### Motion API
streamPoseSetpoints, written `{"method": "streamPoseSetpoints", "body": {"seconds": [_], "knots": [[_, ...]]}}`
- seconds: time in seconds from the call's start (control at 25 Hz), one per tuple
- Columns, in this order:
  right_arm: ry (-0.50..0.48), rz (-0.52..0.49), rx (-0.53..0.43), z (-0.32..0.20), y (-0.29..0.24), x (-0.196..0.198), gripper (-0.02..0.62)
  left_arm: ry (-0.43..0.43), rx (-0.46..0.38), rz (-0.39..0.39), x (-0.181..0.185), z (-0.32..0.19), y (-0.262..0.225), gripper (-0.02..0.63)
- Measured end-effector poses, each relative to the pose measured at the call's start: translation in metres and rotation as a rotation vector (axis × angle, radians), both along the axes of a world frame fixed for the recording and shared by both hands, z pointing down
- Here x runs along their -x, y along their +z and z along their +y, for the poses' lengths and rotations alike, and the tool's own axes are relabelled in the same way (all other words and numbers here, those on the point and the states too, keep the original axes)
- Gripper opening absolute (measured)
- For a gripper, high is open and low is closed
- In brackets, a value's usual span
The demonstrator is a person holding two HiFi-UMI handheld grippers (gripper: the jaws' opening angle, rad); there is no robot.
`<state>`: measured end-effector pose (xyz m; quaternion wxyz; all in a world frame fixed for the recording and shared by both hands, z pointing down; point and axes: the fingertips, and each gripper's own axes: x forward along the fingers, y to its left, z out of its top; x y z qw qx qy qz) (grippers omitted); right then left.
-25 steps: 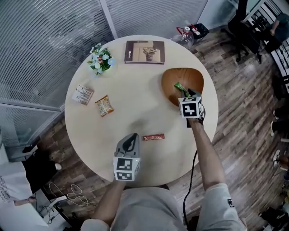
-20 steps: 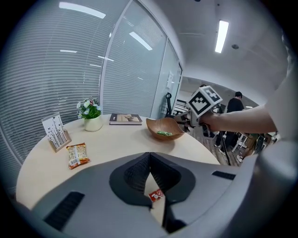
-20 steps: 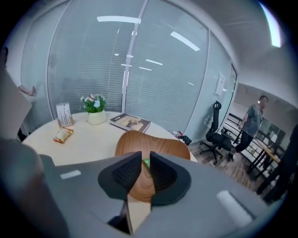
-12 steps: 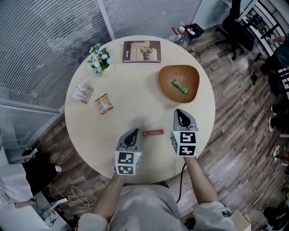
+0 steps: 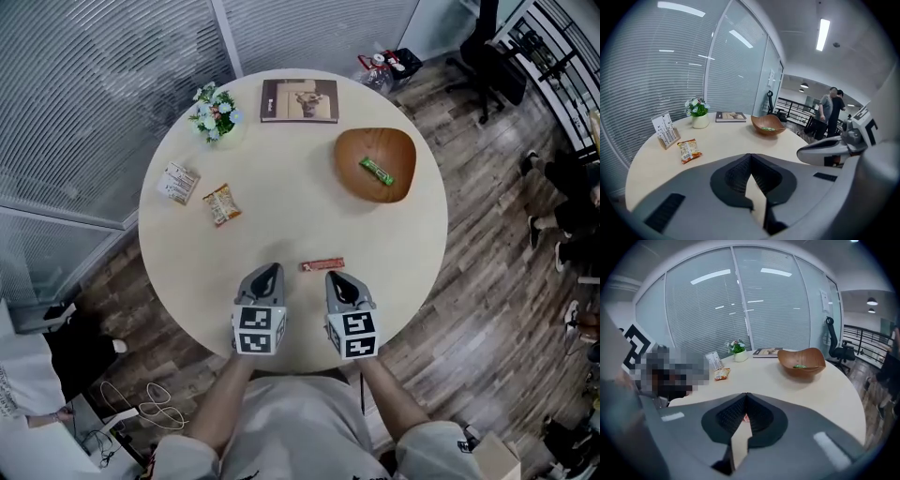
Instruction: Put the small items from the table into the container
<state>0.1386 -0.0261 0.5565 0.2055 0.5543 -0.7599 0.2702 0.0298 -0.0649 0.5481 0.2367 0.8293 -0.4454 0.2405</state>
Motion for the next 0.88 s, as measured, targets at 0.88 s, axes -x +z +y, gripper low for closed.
{"method": "streamPoseSetpoints", "body": {"seconds": [0.88], "knots": [[-0.438, 0.268, 0.071, -0.004, 0.066, 0.022, 0.115, -0.069, 0.052, 0.002, 0.046, 0.019, 0.007, 0.006]]}}
